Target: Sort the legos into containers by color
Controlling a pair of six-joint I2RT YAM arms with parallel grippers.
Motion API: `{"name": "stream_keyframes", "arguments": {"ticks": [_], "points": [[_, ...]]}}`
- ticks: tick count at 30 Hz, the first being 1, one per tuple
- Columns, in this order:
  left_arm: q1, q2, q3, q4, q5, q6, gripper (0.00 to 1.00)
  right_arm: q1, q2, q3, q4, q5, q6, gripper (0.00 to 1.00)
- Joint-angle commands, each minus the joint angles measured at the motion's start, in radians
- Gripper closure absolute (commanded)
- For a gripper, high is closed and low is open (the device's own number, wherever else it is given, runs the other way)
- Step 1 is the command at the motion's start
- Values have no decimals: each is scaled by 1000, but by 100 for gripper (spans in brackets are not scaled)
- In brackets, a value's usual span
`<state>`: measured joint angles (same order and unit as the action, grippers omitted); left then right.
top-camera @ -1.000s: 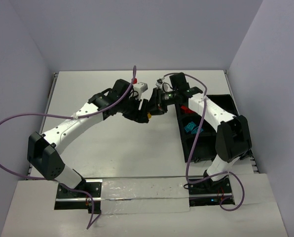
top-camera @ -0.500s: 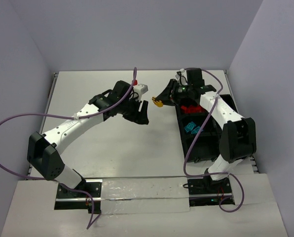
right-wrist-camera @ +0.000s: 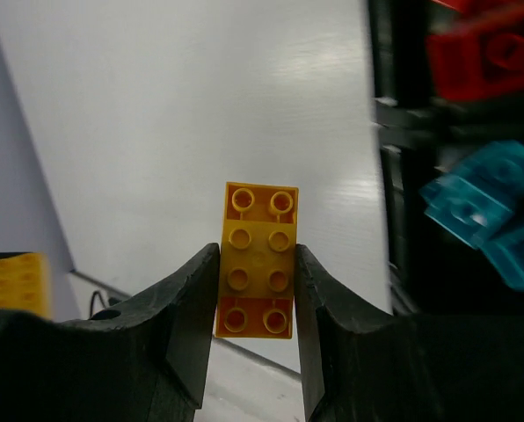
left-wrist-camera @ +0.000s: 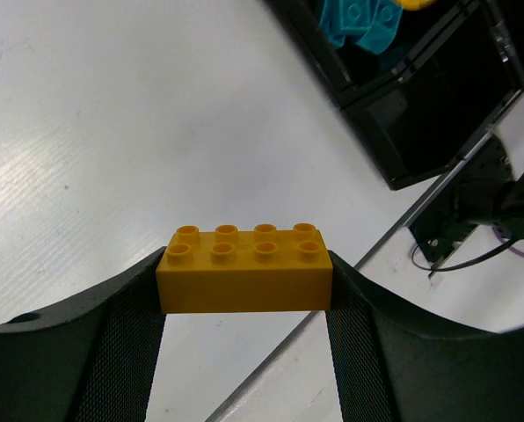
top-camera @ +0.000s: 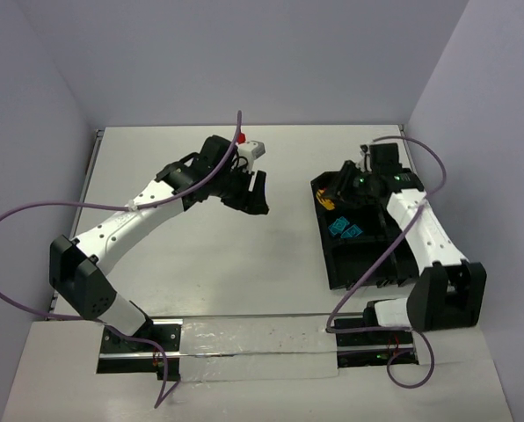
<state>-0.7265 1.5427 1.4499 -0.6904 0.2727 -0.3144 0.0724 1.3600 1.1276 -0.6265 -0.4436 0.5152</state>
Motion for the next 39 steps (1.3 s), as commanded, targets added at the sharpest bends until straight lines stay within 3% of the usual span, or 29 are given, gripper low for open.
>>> {"name": "stream_keyframes", "arguments": {"ticks": [1, 5, 9, 16, 25, 29, 31, 33, 37, 39], "points": [[-21, 31, 89, 64, 49, -35, 62, -63, -151, -109, -95, 147, -71, 100], [-94, 160, 226, 29, 47, -46, 67, -97, -303, -236, -147, 390, -85, 100], [-169, 266, 353, -11, 36, -41, 66, -131, -424, -329, -146, 479, -78, 100], [-266, 354, 417, 12, 73, -73, 66, -143, -477, -330, -187, 518, -17, 100], [-358, 389, 424, 46, 65, -91, 65, -144, -617, -460, -151, 542, 242, 100], [-363, 417, 455, 24, 72, -88, 65, -145, -671, -521, -114, 579, 289, 76], [-363, 431, 459, 30, 87, -94, 63, -143, -673, -541, -104, 584, 297, 50], [-366, 449, 479, 33, 97, -104, 63, -145, -669, -550, -103, 585, 295, 32], [-377, 493, 513, 60, 108, -134, 59, -143, -673, -544, -115, 578, 279, 15], [-388, 523, 532, 68, 110, -140, 57, -143, -687, -520, -117, 562, 274, 13]]}}
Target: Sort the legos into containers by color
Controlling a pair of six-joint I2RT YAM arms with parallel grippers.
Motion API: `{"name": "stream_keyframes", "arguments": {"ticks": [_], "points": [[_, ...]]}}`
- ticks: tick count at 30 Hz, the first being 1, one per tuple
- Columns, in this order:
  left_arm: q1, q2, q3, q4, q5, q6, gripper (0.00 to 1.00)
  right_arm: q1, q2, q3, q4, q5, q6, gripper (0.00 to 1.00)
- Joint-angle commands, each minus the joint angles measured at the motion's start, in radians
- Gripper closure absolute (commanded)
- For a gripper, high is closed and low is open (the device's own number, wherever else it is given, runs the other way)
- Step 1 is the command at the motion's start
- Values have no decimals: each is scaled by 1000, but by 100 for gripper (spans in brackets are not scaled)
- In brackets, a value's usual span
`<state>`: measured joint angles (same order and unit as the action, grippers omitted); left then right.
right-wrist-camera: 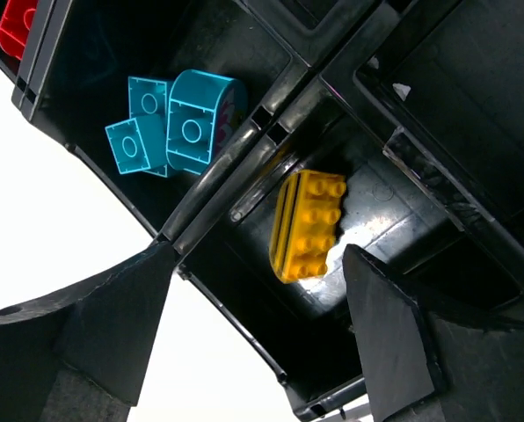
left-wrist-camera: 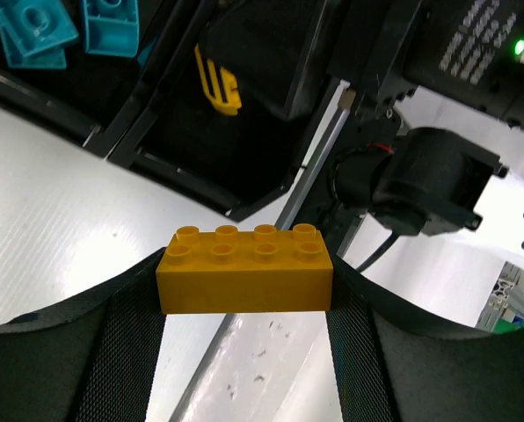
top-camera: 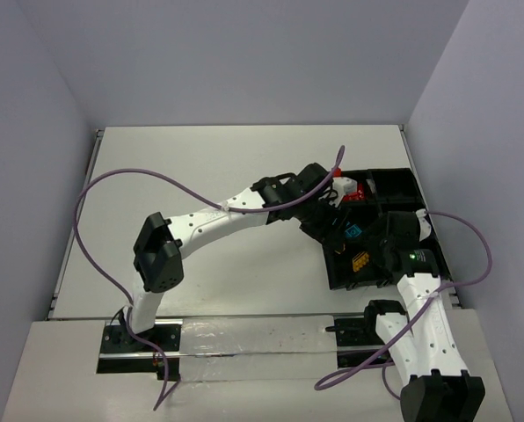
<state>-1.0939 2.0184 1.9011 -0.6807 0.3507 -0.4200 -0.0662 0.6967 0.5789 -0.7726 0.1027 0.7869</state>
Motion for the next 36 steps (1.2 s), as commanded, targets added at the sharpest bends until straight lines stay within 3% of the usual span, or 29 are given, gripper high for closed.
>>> {"name": "stream_keyframes", "arguments": {"ticks": [1, 6, 16, 18, 22, 26, 31, 36], "points": [[-26, 63, 96, 63, 29, -37, 57, -4, -31, 41, 28, 6, 0, 10], [-45, 150, 107, 151, -17, -101, 56, -2, -91, 133, -10, 24, -22, 1], [-47, 382, 286, 207, 5, -175, 56, -1, -240, 351, -134, 195, -135, 0], [-46, 398, 299, 214, 9, -183, 51, -1, -269, 360, -132, 201, -144, 0], [-43, 422, 324, 198, 27, -189, 25, -1, -289, 371, -126, 204, -150, 0], [-43, 373, 285, 199, 0, -173, 14, -1, -265, 369, -117, 194, -147, 0], [-43, 242, 257, 149, -58, -132, 14, -1, -234, 387, -99, 198, -162, 0], [-44, -6, 47, 124, -149, -76, 16, -1, -203, 408, -70, 157, -211, 0]]}}
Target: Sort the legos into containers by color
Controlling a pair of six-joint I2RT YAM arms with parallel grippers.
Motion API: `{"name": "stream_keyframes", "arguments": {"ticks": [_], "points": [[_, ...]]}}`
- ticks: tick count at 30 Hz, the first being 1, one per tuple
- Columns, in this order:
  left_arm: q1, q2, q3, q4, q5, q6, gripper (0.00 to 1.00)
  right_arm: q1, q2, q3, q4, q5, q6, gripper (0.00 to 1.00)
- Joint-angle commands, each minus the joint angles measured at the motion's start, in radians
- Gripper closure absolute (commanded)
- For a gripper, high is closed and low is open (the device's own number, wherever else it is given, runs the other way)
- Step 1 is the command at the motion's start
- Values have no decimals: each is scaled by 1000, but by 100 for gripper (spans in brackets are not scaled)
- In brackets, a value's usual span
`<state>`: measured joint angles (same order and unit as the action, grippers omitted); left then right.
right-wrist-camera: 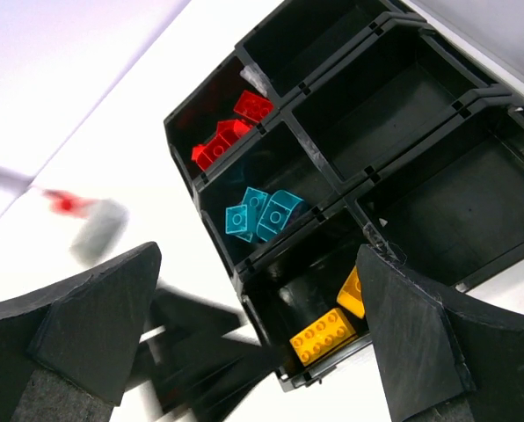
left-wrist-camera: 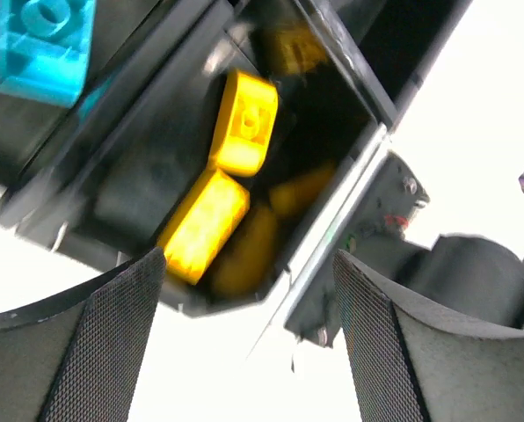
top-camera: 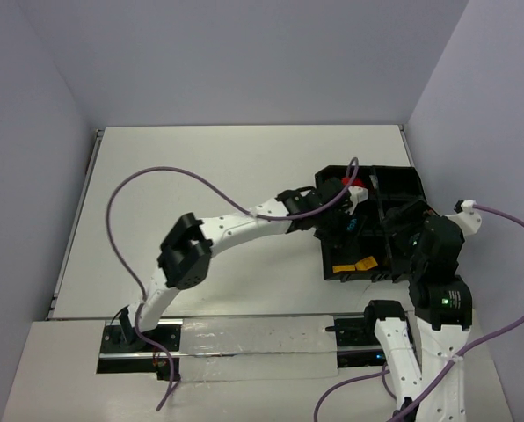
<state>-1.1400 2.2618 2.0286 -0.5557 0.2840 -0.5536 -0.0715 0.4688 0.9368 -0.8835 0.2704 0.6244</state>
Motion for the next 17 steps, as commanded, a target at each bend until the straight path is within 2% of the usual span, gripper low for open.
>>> {"name": "stream_keyframes", "arguments": {"ticks": [1, 3, 7, 11, 17], "points": [[2, -299, -131, -9, -126, 68, 16, 4, 47, 54, 38, -15, -53, 0], [4, -393, -257, -45, -206, 88, 16, 5, 88, 61, 37, -28, -62, 0], [15, -527, -407, -110, -342, 119, 16, 4, 159, 61, 54, -60, -61, 0], [47, -587, -495, -122, -381, 116, 16, 4, 184, 50, 97, -101, -52, 0], [109, -642, -539, -98, -377, 85, 17, 4, 214, 56, 95, -108, -45, 0]]}}
